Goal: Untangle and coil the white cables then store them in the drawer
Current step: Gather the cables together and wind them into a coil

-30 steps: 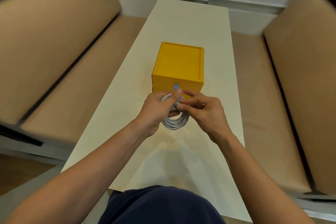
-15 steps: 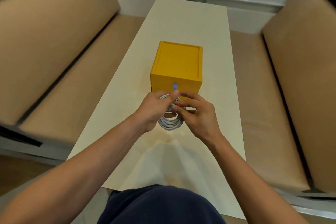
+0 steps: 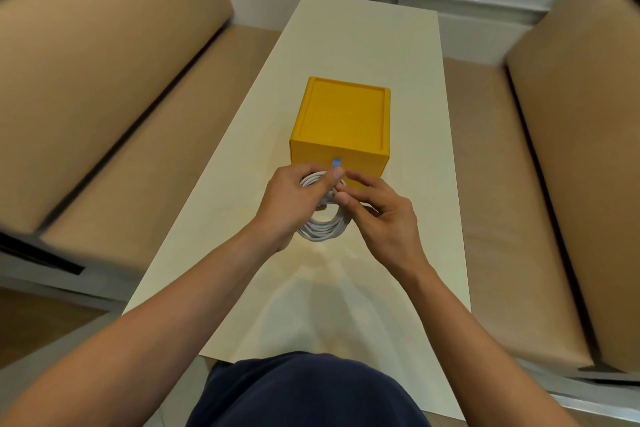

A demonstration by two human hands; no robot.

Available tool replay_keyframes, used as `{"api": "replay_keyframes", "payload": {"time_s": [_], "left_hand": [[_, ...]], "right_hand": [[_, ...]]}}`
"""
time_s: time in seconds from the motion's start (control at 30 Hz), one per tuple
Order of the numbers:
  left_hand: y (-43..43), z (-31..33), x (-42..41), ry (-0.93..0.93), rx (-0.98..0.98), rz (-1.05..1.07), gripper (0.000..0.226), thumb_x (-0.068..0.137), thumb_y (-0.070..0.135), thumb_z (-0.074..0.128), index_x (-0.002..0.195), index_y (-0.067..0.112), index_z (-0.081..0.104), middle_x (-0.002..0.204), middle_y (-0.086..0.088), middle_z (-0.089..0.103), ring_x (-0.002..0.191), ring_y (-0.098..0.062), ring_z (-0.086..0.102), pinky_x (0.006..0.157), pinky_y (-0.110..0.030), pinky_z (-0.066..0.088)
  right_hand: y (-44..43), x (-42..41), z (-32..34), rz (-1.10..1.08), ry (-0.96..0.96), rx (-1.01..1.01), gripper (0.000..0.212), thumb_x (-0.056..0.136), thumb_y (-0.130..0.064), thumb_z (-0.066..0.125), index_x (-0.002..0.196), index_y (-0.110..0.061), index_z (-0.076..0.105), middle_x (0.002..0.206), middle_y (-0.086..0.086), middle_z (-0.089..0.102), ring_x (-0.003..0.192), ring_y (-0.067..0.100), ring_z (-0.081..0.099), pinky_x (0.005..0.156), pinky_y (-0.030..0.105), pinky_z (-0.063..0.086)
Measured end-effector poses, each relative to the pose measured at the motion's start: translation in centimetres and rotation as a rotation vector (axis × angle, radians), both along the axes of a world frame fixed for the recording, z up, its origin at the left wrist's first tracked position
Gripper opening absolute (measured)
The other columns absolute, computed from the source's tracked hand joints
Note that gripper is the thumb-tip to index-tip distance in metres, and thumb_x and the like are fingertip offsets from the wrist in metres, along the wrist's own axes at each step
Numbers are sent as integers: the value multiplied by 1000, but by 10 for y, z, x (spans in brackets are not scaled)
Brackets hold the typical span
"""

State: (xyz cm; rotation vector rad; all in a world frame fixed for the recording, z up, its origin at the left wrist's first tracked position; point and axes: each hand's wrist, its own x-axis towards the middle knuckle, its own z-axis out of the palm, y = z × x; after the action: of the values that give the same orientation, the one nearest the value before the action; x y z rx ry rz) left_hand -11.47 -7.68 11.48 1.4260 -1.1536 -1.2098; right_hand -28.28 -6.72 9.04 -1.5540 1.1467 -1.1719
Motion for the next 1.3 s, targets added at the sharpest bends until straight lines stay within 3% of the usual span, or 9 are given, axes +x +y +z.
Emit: {"api": "replay_keyframes", "payload": {"time_s": [0.1,0.27,0.4,0.57,0.73,0.9,1.1,1.2,1.3], "left_hand": [[2,0,-1,179,59,42,23,93,32,75,97,10,77,95,-16,75,93,-34,76,82,-48,64],[6,5,-6,326,117,6,27,93,21,75,108,-1,74,106,-21,76,99,-35,75,81,-39,64],[8,8,-5,310,83,-52,24,95,21,73,111,4,76,106,-13,78,101,-28,75,85,-35,62],[6,15,5,222,81,-193,30,94,30,72,117,12,76,113,-6,77,108,-25,73,94,-38,60],[8,12,9,216,63,-201,27,95,24,71,118,12,75,112,-11,77,106,-30,73,91,-39,61],[6,12,14,131,28,-252,24,95,22,72,118,15,75,110,-12,76,104,-34,72,91,-47,60],[9,10,6,358,146,-127,30,93,18,72,121,9,73,114,-15,76,96,-23,73,87,-34,62],[7,11,7,387,198,-96,29,90,22,74,116,11,75,113,-14,77,95,-23,74,92,-38,60],[6,12,11,303,205,-125,28,91,24,75,116,12,76,108,-13,78,94,-25,76,80,-33,62]], "right_hand": [[0,-6,-1,113,25,65,25,97,-22,69,121,-21,77,141,-7,63,131,3,56,97,29,56],[0,-5,2,43,-37,89,23,91,-11,75,114,-16,78,124,-1,74,116,12,68,97,41,59],[-3,-4,11,-6,-157,208,20,86,-7,80,103,-17,82,115,0,78,105,15,74,93,41,61],[0,-2,14,-83,-203,206,16,84,-8,83,95,-19,82,106,1,79,92,20,76,79,33,61],[-2,-3,17,-92,-250,259,16,79,-5,86,91,-15,83,100,2,79,92,21,76,80,33,60],[4,-2,16,-115,-236,228,26,79,-9,86,102,-19,78,97,0,79,88,23,76,80,36,63],[-1,-3,15,-97,-122,164,25,84,-22,85,108,-22,80,97,-2,80,94,27,75,87,48,62],[-3,-1,13,-122,-102,129,20,85,-18,84,105,-21,80,97,-3,80,91,26,75,82,46,63],[-5,-1,7,-130,-32,68,18,86,-16,83,104,-17,81,102,-2,79,93,15,75,85,42,62]]}}
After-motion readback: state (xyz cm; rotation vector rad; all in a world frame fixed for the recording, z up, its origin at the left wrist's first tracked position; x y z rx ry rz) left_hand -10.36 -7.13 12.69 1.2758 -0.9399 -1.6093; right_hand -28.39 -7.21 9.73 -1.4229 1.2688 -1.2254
